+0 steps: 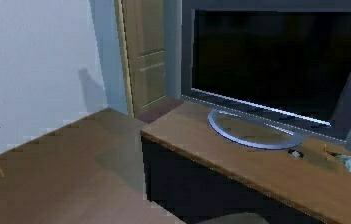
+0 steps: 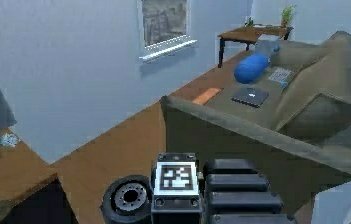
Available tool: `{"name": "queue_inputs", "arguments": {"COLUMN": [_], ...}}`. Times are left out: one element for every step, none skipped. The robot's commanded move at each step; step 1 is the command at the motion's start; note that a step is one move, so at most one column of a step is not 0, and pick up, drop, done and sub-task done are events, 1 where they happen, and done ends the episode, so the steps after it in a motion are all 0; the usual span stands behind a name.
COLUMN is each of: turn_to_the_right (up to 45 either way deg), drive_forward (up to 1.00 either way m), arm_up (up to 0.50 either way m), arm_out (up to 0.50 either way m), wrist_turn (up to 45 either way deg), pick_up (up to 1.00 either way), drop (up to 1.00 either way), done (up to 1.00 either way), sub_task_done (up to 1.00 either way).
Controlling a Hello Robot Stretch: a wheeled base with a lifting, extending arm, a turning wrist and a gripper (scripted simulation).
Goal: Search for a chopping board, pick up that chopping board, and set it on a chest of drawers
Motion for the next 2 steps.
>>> {"name": "queue_inputs", "arguments": {"turn_to_the_right": [0.0, -42.0], "drive_forward": [0.15, 0.0], "arm_up": [0.0, 0.0], "arm_out": [0.0, 0.0], "wrist_turn": [0.0, 0.0], "pick_up": [0.0, 0.0], "drop": [0.0, 0.0], "done": [0.0, 0.0], "sub_task_done": [0.0, 0.0]}}
